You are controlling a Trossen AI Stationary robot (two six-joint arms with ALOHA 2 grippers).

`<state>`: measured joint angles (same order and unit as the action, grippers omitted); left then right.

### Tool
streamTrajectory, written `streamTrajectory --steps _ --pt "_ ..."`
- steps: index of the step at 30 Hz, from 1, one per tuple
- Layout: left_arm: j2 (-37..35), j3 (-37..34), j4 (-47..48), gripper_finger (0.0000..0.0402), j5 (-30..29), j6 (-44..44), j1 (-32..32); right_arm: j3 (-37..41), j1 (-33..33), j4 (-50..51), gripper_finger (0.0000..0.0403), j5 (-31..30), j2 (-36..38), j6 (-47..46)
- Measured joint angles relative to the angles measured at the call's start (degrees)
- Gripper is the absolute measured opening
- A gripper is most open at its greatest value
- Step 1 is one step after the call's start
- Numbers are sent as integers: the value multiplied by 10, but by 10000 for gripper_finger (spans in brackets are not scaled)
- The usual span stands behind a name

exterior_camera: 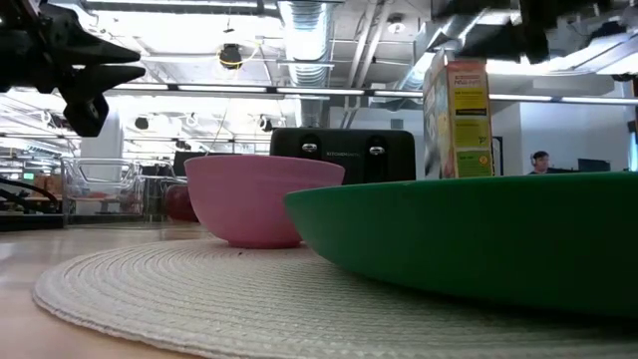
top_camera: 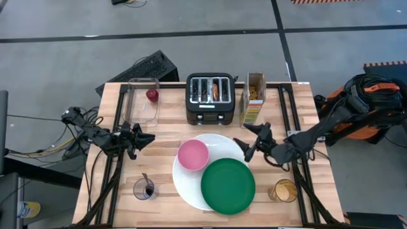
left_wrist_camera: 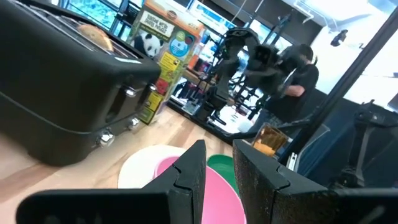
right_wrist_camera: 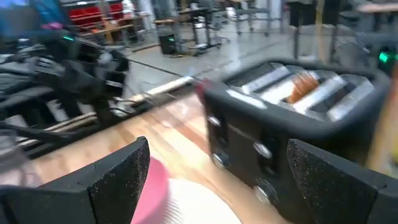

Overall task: Arrange a breakfast setting
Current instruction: Pour the cereal into the pink bowl

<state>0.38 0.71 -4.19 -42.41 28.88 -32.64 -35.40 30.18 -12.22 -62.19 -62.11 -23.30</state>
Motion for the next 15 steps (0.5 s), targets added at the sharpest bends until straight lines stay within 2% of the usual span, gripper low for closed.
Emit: streamTrajectory --steps 3,6,11,13,15 --pt "0 0 0 68 0 -8 0 -57 -3 2 400 14 0 88" --pt "0 0 0 68 0 -7 0 -118 -4 3 400 -1 4 204" --pt "0 0 0 68 0 -14 0 -197 -4 20 400 -109 20 396" --pt "0 0 0 68 0 -14 0 -211 -10 21 400 -142 40 424" --pt "0 0 0 68 0 -14 0 -214 -18 23 400 -143 73 426"
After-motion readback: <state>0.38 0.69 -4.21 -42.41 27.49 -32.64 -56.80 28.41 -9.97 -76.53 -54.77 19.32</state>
